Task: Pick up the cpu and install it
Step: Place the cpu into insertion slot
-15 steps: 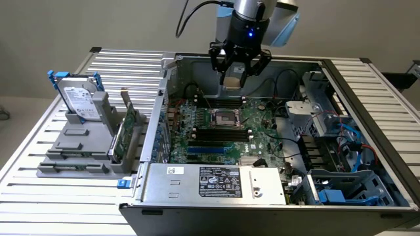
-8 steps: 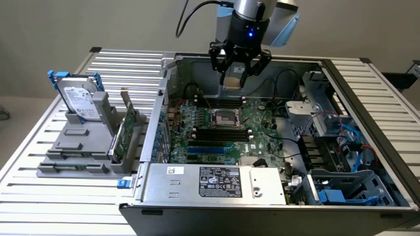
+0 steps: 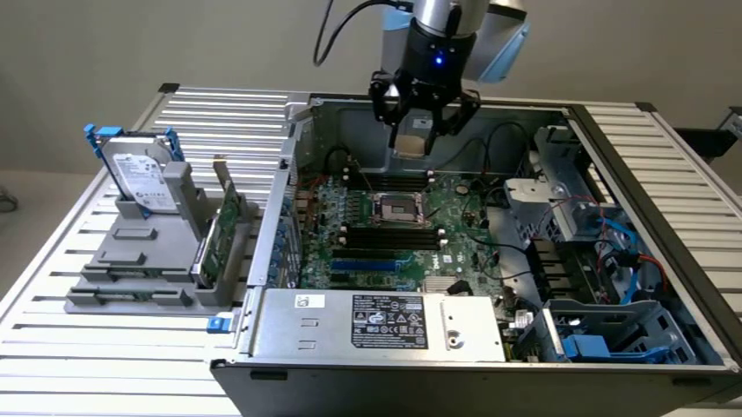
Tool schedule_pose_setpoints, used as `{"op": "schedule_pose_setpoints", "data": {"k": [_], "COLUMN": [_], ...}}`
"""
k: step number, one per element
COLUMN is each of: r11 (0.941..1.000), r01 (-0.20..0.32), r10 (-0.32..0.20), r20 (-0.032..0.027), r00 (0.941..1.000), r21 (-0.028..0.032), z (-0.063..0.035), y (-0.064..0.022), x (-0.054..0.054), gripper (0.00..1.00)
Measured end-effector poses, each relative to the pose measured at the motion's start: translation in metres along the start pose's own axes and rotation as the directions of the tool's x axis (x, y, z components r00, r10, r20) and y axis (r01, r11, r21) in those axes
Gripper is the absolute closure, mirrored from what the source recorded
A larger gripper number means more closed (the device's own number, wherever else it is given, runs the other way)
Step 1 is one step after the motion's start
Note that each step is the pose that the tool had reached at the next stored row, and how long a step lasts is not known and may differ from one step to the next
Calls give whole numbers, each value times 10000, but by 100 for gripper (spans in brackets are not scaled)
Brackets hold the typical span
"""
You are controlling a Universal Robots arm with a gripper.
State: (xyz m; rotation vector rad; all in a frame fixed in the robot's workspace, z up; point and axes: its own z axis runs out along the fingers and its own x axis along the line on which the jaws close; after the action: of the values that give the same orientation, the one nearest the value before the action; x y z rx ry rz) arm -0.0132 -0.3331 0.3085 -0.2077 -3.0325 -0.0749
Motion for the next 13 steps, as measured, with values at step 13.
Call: {"op": "schedule_pose_setpoints", "data": {"k": [13], "r11": [9722], "r01": [-2328], "r10": [2330], "r20": [69], "r00": [9725], "r21": [-258], "z": [2], "y": [0], "x": [0], "gripper": [45]}}
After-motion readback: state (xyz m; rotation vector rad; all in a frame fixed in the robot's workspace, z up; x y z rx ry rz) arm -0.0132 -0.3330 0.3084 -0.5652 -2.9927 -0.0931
